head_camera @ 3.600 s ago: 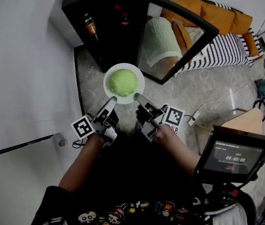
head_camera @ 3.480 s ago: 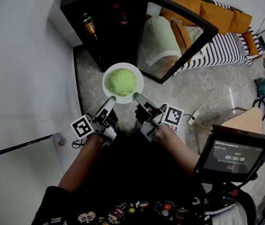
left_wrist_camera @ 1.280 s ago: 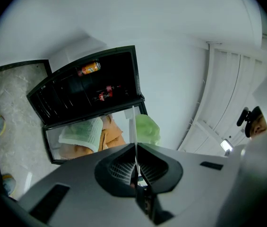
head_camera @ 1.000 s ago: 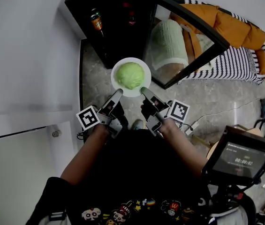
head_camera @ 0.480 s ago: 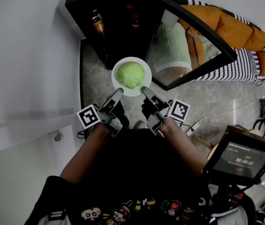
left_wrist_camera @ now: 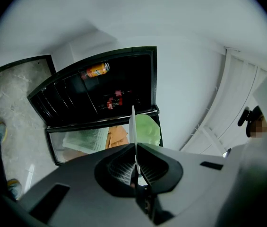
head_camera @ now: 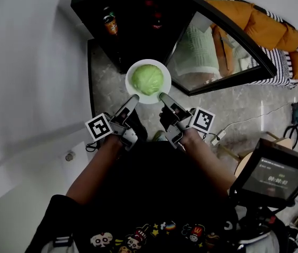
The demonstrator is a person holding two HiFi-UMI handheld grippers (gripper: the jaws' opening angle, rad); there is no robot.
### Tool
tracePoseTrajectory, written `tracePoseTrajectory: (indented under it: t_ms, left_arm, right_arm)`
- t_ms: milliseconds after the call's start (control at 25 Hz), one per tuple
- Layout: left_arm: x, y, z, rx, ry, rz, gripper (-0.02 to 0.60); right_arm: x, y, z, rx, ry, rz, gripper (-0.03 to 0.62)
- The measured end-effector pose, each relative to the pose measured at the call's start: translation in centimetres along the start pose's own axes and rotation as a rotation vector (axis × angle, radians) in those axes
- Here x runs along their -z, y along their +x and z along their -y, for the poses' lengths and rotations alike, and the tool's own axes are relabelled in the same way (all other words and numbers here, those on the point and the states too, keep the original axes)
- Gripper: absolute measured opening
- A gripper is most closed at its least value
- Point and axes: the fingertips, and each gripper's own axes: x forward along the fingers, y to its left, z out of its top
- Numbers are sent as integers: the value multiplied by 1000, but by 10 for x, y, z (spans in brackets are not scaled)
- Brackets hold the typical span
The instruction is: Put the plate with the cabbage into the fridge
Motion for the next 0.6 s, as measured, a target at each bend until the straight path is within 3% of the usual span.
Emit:
tracePoseTrajectory:
  t_ms: [600]
  left_arm:
    - [0,5,2,-22,12,-47,14]
  right_arm:
    - [-1,-3,1,6,34,45,18]
